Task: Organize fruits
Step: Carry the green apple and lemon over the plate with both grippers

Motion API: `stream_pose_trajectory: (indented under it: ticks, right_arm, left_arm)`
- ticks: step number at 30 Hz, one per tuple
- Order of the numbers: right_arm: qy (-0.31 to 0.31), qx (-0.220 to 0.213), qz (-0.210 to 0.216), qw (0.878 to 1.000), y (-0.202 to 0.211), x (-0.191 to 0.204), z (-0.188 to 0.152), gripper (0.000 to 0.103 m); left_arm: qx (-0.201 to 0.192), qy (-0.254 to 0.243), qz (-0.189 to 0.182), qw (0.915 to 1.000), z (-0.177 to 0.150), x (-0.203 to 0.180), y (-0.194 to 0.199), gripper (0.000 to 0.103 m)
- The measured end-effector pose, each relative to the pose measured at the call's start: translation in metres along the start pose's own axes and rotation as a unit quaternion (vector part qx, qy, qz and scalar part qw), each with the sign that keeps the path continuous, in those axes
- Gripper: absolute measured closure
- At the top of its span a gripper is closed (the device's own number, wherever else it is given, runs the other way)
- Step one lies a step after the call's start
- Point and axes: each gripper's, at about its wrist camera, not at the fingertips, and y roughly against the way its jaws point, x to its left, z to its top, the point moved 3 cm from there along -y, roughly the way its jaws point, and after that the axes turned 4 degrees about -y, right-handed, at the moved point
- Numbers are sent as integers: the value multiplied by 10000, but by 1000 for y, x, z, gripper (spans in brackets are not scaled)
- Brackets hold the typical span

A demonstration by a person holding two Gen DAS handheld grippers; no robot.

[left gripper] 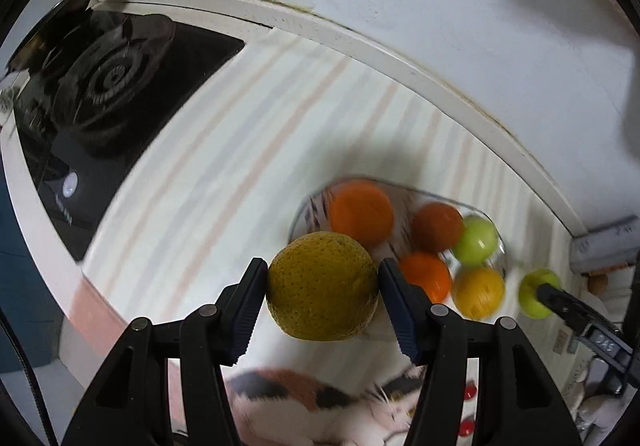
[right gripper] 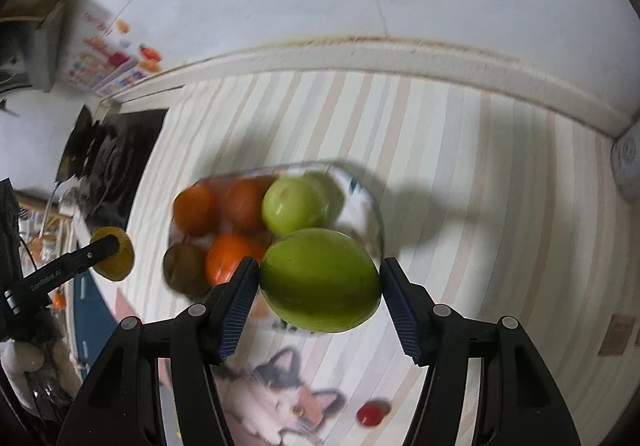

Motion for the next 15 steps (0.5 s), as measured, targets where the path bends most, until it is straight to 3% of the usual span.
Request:
stream_pose_trajectory:
  ticks: [3, 10, 15]
  right_arm:
    - [-23, 74, -135, 9999, -10, -4, 16, 38]
    - [58, 281, -509, 9983, -44, -12, 32, 38]
    - [210, 416, -577, 9972, -61, -9, 31, 38]
  left_arm:
    - [219, 16, 38, 9998, 21, 9, -23, 48]
    - [710, 125, -143, 9973, 25, 10, -63, 48]
    - [760, 96, -102, 9970, 27, 7, -69, 48]
